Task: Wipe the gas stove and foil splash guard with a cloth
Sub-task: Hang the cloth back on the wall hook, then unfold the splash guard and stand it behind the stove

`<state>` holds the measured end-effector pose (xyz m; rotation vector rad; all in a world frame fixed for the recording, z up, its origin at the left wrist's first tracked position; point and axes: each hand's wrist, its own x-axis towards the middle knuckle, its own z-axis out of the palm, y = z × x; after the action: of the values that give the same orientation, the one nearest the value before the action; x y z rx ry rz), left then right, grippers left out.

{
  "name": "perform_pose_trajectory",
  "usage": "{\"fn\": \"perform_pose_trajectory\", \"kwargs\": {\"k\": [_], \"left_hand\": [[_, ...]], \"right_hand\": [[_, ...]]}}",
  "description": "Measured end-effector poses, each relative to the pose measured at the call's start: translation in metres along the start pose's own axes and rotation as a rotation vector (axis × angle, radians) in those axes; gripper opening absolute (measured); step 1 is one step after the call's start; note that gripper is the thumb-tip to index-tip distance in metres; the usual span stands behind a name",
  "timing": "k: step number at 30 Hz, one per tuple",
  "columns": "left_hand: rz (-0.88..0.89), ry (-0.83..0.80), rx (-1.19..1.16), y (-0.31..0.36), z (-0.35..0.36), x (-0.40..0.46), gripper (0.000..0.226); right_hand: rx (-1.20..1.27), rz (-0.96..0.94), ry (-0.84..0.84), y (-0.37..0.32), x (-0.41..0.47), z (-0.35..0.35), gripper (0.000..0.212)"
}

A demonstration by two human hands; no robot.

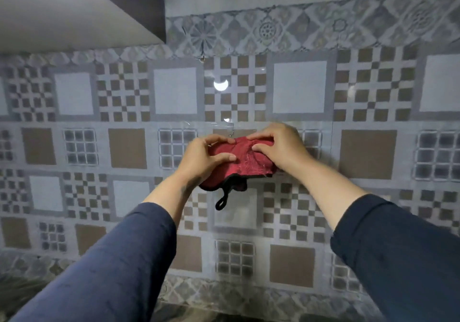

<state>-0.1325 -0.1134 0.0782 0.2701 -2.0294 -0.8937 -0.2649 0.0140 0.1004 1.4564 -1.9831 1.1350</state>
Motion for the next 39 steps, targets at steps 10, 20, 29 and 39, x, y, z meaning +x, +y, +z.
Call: {"fn": "perform_pose_trajectory", "kwargs": {"k": [10,20,29,39], "left_hand": [[0.216,0.222,0.132,-0.054,0.007,0.077,0.038],[0.076,0.139,0.226,-0.063,0.010,0.045,0.039],[-0.072,-0.026,0.576,-0.014,-0.042,-0.035,0.025],[-0.586,-0.184,0.587,-0.013,-0.121,-0.284,0.026]], "right_hand": [[-0.177,-0.161,0.242,0.031,0.064,0.067,0.033],[-0.085,0.062,0.185,0.020,0.033,0.082,0.026],[-0.278,0.059,-0.226,-0.056,-0.018,0.036,0.024],[-0.149,-0.046,-0.896,-0.159,-0.195,0.107,0.035]]}}
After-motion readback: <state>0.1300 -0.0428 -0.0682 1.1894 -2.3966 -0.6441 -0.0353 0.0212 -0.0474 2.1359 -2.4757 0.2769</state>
